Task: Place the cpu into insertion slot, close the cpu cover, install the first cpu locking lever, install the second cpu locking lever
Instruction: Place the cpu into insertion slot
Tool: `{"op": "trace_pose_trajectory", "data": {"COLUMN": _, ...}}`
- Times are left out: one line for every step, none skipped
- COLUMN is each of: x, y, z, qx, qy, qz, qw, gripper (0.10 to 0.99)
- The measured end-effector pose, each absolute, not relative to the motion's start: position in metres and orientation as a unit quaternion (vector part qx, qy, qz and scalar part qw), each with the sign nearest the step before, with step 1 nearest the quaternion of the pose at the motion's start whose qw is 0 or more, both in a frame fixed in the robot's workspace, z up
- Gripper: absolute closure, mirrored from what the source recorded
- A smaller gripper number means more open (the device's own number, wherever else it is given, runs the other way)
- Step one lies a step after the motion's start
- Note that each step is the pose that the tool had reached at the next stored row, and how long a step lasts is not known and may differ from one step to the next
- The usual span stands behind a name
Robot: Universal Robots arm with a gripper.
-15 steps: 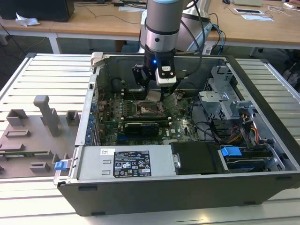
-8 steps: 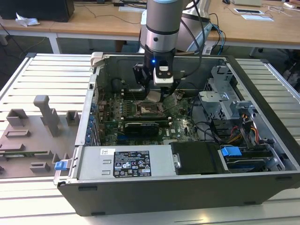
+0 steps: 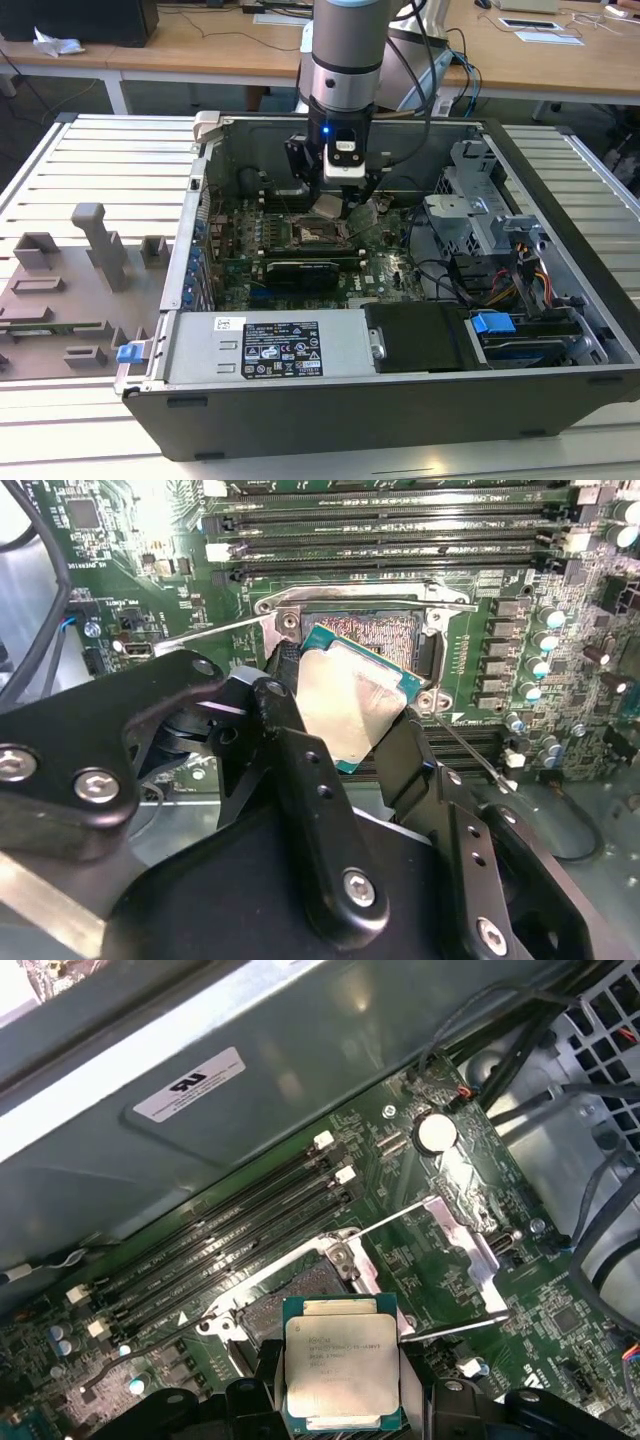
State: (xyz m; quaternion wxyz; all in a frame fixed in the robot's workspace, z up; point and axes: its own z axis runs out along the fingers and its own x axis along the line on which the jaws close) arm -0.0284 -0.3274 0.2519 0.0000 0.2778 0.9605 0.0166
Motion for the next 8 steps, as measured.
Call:
{"op": "trace_pose_trajectory", "data": {"x": -0.0284, "y": -0.3274, "z": 0.2519, "qx": 0.279, "qy": 0.960, "qz": 0.017, "qw": 0.000, "gripper": 0.541}}
{"op": "trace_pose_trajectory", "data": {"x": -0.0284, "y": -0.3274, "z": 0.2519, "qx": 0.280, "qy": 0.960, "qz": 0.017, "qw": 0.000, "gripper": 0.541}}
{"op": "trace_pose_trajectory", "data": {"x": -0.0284, "y": -0.3274, "z": 0.2519, "qx": 0.280, "qy": 0.960, "qz": 0.017, "qw": 0.000, "gripper": 0.541}}
{"op": "trace_pose_trajectory", "data": {"x": -0.0284, "y": -0.3274, "z": 0.2518, "qx": 0.281, "qy": 0.960, "qz": 0.017, "qw": 0.000, "gripper": 0.541}}
{"op": "trace_pose_trajectory", "data": {"x": -0.0284, "y": -0.3274, "z": 0.2517, "qx": 0.282, "qy": 0.959, "qz": 0.016, "qw": 0.000, "gripper": 0.541}}
{"op": "trace_pose_trajectory", "data": {"x": -0.0284, "y": -0.3274, "z": 0.2517, "qx": 0.283, "qy": 0.959, "qz": 0.016, "qw": 0.000, "gripper": 0.541}}
{"op": "trace_pose_trajectory", "data": {"x": -0.0284, "y": -0.3274, "z": 0.2517, "qx": 0.284, "qy": 0.959, "qz": 0.016, "qw": 0.000, "gripper": 0.541}}
{"op": "trace_pose_trajectory", "data": {"x": -0.0284, "y": -0.3274, "z": 0.2517, "qx": 0.285, "qy": 0.958, "qz": 0.016, "qw": 0.000, "gripper": 0.541}}
